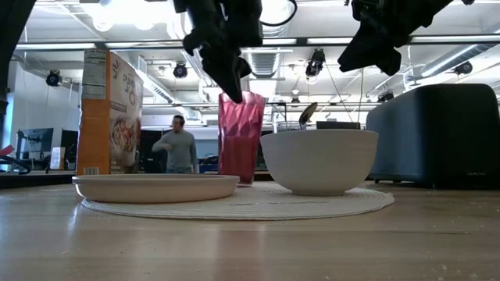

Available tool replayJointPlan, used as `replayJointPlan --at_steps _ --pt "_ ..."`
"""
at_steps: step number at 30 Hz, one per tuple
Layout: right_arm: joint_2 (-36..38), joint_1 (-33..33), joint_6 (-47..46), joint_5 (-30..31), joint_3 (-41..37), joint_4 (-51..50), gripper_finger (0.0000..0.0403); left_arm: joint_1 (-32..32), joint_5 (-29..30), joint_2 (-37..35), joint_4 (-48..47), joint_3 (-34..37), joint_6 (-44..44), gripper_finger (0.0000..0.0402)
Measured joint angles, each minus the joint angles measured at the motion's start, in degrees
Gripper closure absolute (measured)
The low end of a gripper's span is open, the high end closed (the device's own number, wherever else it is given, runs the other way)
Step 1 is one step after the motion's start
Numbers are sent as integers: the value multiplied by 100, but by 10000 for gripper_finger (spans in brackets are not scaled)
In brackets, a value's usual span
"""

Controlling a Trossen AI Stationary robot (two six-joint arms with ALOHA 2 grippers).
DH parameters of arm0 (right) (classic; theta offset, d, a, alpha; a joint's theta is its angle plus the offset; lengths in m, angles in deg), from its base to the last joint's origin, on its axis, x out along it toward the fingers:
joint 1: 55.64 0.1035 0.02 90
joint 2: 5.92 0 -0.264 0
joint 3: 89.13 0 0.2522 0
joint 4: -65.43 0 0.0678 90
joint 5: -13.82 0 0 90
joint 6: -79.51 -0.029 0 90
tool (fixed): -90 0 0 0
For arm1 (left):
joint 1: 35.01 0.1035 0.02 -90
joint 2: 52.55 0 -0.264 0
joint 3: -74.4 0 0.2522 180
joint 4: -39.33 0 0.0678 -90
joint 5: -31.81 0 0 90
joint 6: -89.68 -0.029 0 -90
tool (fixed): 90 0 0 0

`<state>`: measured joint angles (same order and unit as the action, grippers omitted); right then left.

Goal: Arrange a breakfast setting
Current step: Put the pink cup on the placemat to the top right of the gray plate

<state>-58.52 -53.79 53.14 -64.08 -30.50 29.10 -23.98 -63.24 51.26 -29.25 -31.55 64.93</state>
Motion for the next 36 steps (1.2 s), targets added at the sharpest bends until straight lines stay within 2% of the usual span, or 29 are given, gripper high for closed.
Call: replayJointPlan --at_steps 21,36 --pt "0 0 -1 -4 0 11 321 -134 13 -13 70 101 538 401" --pt "0 0 -1 -4 0 12 321 -165 299 -22 340 249 1913 398"
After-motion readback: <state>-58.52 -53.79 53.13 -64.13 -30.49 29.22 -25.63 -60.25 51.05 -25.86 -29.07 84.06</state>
